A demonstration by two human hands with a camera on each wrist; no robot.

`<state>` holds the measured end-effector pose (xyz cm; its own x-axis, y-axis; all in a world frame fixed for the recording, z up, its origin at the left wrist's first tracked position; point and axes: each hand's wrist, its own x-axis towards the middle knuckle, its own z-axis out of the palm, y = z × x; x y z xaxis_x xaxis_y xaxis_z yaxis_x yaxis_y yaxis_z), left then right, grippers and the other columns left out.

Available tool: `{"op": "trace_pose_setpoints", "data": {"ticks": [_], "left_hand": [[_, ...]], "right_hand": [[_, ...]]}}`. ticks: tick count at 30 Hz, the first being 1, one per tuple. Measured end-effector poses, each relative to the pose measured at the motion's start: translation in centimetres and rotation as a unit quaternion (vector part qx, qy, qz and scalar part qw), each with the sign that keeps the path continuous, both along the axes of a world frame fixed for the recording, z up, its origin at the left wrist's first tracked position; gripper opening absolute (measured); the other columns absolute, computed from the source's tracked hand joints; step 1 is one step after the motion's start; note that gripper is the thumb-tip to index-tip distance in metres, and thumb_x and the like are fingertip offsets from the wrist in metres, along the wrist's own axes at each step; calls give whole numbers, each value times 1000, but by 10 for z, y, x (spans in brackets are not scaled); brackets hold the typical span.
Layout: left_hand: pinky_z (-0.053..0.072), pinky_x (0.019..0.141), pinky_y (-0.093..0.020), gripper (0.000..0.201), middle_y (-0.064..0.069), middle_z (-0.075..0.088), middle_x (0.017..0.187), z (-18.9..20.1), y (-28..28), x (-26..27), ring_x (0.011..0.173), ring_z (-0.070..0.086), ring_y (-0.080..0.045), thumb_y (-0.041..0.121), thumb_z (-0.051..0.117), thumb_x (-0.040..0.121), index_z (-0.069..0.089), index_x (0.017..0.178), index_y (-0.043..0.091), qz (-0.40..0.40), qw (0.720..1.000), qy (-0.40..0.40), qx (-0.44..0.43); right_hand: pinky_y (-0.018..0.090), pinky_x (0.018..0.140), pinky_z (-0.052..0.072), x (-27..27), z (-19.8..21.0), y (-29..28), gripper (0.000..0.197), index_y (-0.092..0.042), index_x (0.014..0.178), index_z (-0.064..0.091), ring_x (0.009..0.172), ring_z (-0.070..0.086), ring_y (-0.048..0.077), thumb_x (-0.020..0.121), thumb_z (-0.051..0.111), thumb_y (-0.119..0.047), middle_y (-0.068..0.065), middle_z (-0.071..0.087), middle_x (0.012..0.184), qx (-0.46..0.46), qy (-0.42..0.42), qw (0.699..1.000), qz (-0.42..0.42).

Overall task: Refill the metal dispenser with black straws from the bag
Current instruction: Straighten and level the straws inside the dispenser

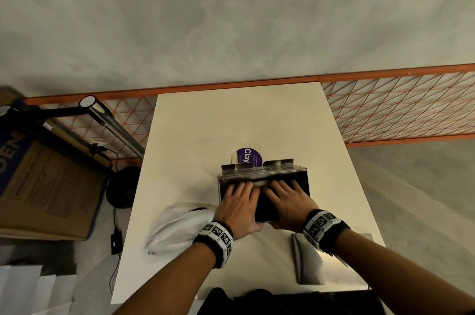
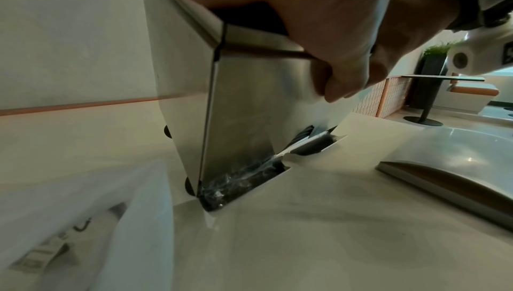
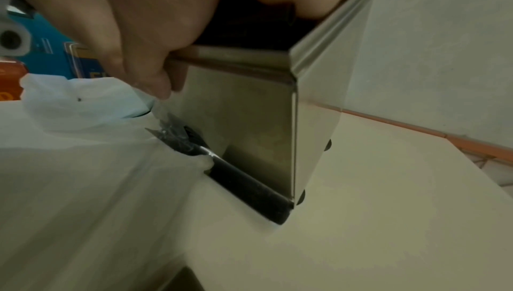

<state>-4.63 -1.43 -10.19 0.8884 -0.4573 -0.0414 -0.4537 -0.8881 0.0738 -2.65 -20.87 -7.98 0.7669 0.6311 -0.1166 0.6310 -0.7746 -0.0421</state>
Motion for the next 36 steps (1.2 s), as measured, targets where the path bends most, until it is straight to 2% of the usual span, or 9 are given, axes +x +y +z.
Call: {"op": "trace_pose_setpoints", "data": {"ticks": [4, 12, 16, 22, 24, 28, 30, 33, 36], "left_hand": [[44, 90, -41, 71, -2, 54, 115, 2, 0, 5, 103, 54, -25, 67, 60, 70, 54, 121, 17, 13, 1000, 12, 8], [46, 95, -39, 69, 1, 58, 119, 5, -2, 16, 109, 55, -22, 70, 56, 74, 50, 121, 20, 25, 999, 38, 15], [47, 95, -41, 71, -2, 59, 122, 3, -3, 15, 111, 56, -24, 70, 56, 75, 49, 124, 19, 25, 998, 47, 19], [48, 97, -43, 79, -4, 57, 131, -2, -4, 18, 115, 56, -25, 72, 50, 74, 47, 132, 18, 27, 998, 55, 17], [47, 98, -43, 80, -3, 57, 132, -2, -5, 19, 117, 56, -25, 73, 49, 74, 48, 132, 19, 27, 998, 54, 16], [47, 94, -41, 72, -1, 54, 125, 2, -4, 23, 115, 52, -24, 71, 51, 75, 53, 124, 19, 13, 999, 27, 19], [47, 93, -40, 69, 0, 53, 121, 2, -3, 23, 112, 51, -23, 71, 52, 76, 55, 121, 19, 4, 1000, 14, 18], [46, 90, -39, 65, 1, 56, 115, 1, -2, 21, 107, 52, -22, 71, 51, 78, 57, 116, 19, -3, 1000, 5, 17], [45, 89, -39, 63, 1, 61, 111, 0, -2, 19, 104, 54, -22, 69, 50, 78, 57, 114, 18, -7, 1000, 7, 22]], "right_hand": [[43, 76, 47, 6, 4, 2, 73, -19, 122, 51, 93, 56, 28, 63, 64, -60, 5, 57, 109, -2, 4, 1000, -2], [41, 72, 50, 16, 3, 5, 70, -22, 118, 51, 91, 60, 26, 61, 63, -60, 2, 61, 105, -6, 36, 999, -21], [43, 78, 48, 15, 2, 5, 69, -20, 119, 53, 96, 58, 27, 63, 62, -58, 3, 59, 109, -16, 37, 999, -14], [59, 93, 42, 14, -1, 6, 81, -19, 129, 52, 117, 52, 30, 60, 68, -58, 7, 54, 131, -42, 30, 998, -22], [60, 93, 39, 15, 2, 9, 81, -19, 128, 52, 120, 48, 33, 58, 70, -56, 9, 49, 134, -53, 22, 998, -27], [48, 78, 42, 15, 4, 14, 72, -18, 115, 55, 98, 51, 30, 55, 76, -52, 7, 54, 114, -68, 16, 997, -31], [46, 73, 44, 16, 1, 16, 69, -18, 110, 53, 91, 55, 29, 55, 77, -52, 6, 57, 105, -65, 27, 997, -34], [44, 74, 47, 17, -2, 16, 63, -19, 111, 52, 91, 59, 28, 60, 73, -49, 4, 60, 103, -53, 39, 997, -36], [41, 71, 49, 17, -3, 14, 59, -19, 107, 53, 89, 61, 27, 59, 71, -48, 3, 62, 100, -43, 45, 998, -31]]}}
